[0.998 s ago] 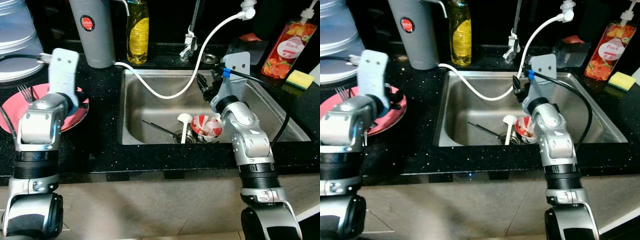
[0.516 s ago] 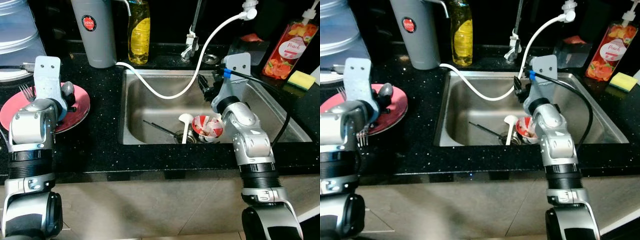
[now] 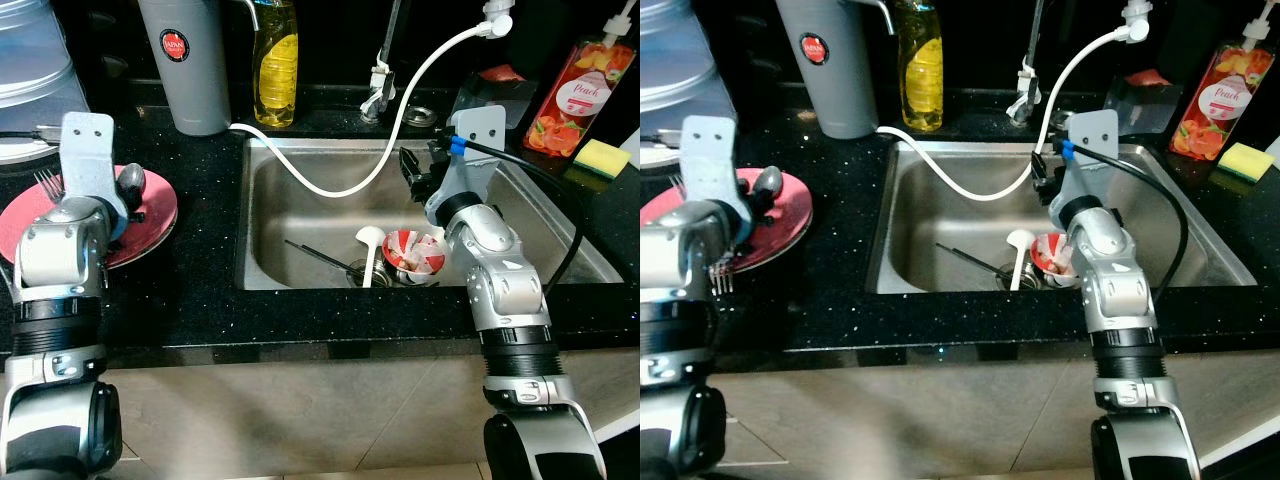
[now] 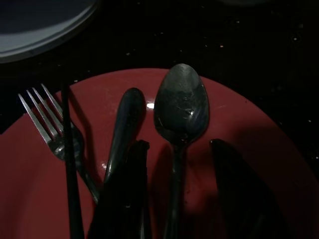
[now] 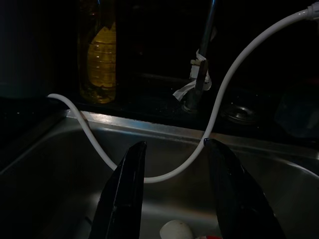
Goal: Kitchen organization
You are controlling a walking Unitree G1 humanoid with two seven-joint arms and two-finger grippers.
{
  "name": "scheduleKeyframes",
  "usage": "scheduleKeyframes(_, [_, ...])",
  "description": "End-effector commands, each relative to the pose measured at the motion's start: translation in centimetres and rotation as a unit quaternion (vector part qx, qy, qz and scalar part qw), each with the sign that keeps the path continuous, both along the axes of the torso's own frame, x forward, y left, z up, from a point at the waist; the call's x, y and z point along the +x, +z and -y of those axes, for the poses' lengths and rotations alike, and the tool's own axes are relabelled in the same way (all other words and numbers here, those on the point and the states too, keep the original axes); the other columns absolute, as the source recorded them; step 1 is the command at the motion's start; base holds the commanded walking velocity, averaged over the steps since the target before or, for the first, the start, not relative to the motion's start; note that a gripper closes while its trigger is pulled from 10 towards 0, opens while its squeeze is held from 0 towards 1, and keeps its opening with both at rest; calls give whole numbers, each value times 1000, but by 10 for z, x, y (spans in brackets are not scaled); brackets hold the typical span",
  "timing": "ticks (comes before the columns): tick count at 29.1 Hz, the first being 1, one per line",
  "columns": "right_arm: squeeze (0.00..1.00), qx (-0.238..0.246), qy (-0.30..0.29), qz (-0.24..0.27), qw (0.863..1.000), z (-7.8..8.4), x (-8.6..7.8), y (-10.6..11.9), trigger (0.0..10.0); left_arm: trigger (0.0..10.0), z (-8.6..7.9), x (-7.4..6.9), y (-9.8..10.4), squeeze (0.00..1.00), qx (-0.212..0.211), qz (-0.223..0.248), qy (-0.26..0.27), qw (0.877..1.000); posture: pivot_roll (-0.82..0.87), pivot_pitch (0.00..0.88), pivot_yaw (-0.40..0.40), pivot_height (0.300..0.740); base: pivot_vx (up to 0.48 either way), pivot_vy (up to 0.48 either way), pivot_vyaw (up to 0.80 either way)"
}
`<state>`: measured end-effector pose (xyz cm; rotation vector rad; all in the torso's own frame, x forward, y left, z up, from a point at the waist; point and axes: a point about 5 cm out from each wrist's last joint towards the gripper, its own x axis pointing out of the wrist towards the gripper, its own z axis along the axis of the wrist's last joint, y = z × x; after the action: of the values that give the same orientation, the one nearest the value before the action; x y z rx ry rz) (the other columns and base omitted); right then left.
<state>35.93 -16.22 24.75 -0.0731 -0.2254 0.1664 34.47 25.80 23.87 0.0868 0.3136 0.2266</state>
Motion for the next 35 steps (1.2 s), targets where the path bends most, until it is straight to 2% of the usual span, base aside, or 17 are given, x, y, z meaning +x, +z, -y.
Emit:
scheduleKeyframes(1, [0, -6, 4, -1, 1000, -2, 2, -1, 10000, 10000, -7, -1, 3, 631, 4, 1, 9, 1000, 256, 0, -28, 740, 0, 0, 0])
scheduleKeyframes(4, [0, -6, 5, 0, 1000, -3, 3, 0, 10000, 10000, -8, -1, 2, 624, 4, 2, 12, 1000, 258, 0, -30, 740, 0, 0, 0])
scheduleKeyframes(8, [0, -6, 7, 0, 1000, -4, 4, 0, 10000, 10000, -9, -2, 1, 663, 2, 4, 13, 1000, 264, 0, -35, 740, 0, 0, 0])
scheduleKeyframes(9, [0, -6, 7, 0, 1000, -4, 4, 0, 10000, 10000, -9, -2, 1, 851, 2, 4, 13, 1000, 264, 0, -35, 740, 0, 0, 0])
scheduleKeyframes(10, [0, -6, 7, 0, 1000, -4, 4, 0, 10000, 10000, -9, -2, 1, 851, 2, 5, 14, 1000, 264, 0, -35, 740, 0, 0, 0])
scheduleKeyframes(12, [0, -6, 8, 1, 1000, -4, 4, 0, 10000, 10000, -9, -2, 0, 992, 2, 4, 14, 1000, 261, 0, -32, 740, 0, 0, 0])
scheduleKeyframes(13, [0, -5, 8, 2, 1000, -5, 4, 0, 10000, 10000, -9, -2, 0, 984, 2, 4, 14, 1000, 261, 0, -32, 740, 0, 0, 0])
scheduleKeyframes(14, [0, -5, 8, 3, 1000, -4, 4, 1, 10000, 10000, -9, -2, 0, 906, 1, 3, 14, 1000, 261, 0, -32, 740, 0, 0, 0])
scheduleKeyframes(15, [0, -5, 8, 3, 1000, -4, 4, 1, 10000, 10000, -9, -2, 0, 906, 1, 3, 14, 1000, 261, 0, -32, 740, 0, 0, 0])
scheduleKeyframes(16, [0, -5, 7, 3, 1000, -3, 4, 1, 10000, 10000, -9, -1, -1, 0, 0, 2, 12, 1000, 262, 0, -33, 740, 0, 0, 0])
scheduleKeyframes(19, [0, -4, 7, 4, 1000, -3, 4, 1, 10000, 10000, -8, 0, -2, 0, -7, -1, 8, 1000, 263, 0, -34, 740, 0, 0, 0])
scheduleKeyframes(23, [0, -3, 8, 4, 1000, -4, 4, 2, 10000, 10000, -5, 5, -6, 0, -42, -17, -16, 999, 265, 0, -36, 740, 0, 0, 0])
scheduleKeyframes(31, [0, -3, 9, 4, 1000, -6, 4, 2, 10000, 10000, -13, 13, -13, 0, -45, -33, -25, 998, 262, 0, -37, 740, 0, 0, 0])
scheduleKeyframes(35, [0, -2, 6, 8, 1000, -5, 4, 3, 10000, 10000, -15, 15, -8, 0, -37, -25, -26, 999, 258, 0, -28, 740, 0, 0, 0])
